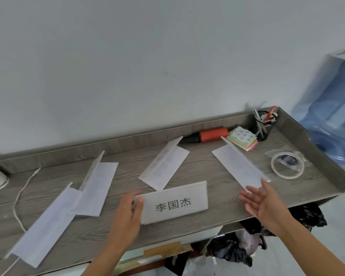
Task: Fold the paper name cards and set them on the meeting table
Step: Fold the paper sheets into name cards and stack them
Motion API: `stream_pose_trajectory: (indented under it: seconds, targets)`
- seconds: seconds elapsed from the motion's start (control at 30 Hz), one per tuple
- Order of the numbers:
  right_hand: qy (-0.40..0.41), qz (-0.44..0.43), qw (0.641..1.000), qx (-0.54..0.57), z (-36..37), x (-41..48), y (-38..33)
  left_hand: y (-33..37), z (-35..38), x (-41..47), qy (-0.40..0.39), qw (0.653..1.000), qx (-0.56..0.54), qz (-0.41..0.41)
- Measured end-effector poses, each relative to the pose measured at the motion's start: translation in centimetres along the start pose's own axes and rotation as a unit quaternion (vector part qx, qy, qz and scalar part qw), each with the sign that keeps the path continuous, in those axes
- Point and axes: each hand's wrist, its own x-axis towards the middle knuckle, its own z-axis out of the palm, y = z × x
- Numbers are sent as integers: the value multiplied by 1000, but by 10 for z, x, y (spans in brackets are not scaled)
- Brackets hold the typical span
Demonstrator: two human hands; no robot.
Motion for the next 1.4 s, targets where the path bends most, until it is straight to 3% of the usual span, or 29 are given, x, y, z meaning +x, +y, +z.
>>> stream_pose_trajectory:
  seconds: [0.13, 0.3, 0.6, 0.8, 0.97, 1.13, 1.3, 1.4]
  targets:
    - [39, 6, 987, 154, -20, 18, -18, -2, 8, 1, -4, 1000, 4, 1]
    - [67, -4, 982, 177, -17, 31, -34, -2, 5, 2, -13, 1000, 9, 2]
    - [29, 5, 990, 137, -10, 23, -33, 2, -4, 2, -32, 999, 8, -23]
    - [-25, -167, 986, -18, 19, -8, -56, 6, -12, 5, -55, 998, -21, -37]
    - [-129, -316, 916, -210, 44, -50, -61, 11, -16, 5, -40, 992, -84, -80]
    - [-231, -357, 829, -363, 71, -62, -37, 26, -28, -1, 39, 986, -143, -74]
    - [-266, -346, 749, -498, 78, -46, -15, 48, -37, -15, 80, 983, -166, -10]
    - [-209, -393, 697, -563, 75, -38, -10, 35, -32, -19, 92, 991, -93, -15]
